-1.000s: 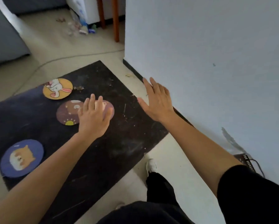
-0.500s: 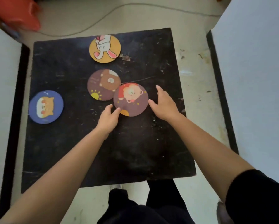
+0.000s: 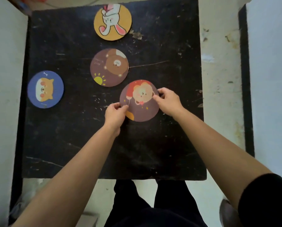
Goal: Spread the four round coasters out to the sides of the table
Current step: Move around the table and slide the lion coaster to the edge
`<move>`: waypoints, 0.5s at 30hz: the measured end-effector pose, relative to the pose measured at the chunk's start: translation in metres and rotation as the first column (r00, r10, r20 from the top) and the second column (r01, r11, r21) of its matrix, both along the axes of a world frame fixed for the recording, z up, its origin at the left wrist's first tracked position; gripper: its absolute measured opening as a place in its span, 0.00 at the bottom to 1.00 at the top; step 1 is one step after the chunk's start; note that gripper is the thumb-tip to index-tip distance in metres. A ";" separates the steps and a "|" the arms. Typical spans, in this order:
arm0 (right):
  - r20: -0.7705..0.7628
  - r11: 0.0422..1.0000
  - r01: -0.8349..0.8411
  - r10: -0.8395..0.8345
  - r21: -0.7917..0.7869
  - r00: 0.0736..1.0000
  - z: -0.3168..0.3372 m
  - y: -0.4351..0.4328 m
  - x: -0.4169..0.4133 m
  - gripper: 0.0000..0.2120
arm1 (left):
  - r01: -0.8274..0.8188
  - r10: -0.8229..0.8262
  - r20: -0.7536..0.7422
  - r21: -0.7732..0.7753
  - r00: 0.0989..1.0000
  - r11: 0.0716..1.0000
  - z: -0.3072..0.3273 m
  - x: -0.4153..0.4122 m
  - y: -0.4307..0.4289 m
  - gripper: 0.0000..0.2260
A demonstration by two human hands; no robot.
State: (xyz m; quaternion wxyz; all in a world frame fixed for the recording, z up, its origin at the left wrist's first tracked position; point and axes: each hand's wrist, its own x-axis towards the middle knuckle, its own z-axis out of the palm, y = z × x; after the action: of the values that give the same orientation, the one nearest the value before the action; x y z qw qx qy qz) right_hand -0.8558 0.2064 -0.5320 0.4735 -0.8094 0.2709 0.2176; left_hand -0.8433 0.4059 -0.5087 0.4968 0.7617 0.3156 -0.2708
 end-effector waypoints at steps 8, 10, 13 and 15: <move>-0.284 0.974 -0.228 0.215 -0.015 0.935 0.042 0.031 -0.077 0.25 | 0.444 -0.485 0.255 0.205 0.836 0.872 0.040 -0.031 0.041 0.08; -0.130 0.977 -0.179 0.164 -0.119 0.978 0.058 0.043 -0.088 0.36 | 0.574 -0.617 0.313 0.228 0.722 0.787 0.059 -0.034 0.057 0.11; 0.093 0.983 -0.178 0.181 -0.037 0.979 0.086 0.069 -0.099 0.33 | 0.712 -0.749 0.352 0.255 0.561 0.654 0.084 -0.037 0.081 0.12; 0.143 0.982 -0.181 0.172 0.051 0.975 0.098 0.089 -0.107 0.20 | 0.737 -0.753 0.381 0.222 0.536 0.638 0.094 -0.042 0.100 0.11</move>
State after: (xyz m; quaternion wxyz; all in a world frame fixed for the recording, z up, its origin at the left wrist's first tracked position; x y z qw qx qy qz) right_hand -0.9629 0.2955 -0.4338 0.4954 -0.8278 0.1573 0.2110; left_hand -0.8852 0.5064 -0.4146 0.3785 0.8714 -0.1549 -0.2711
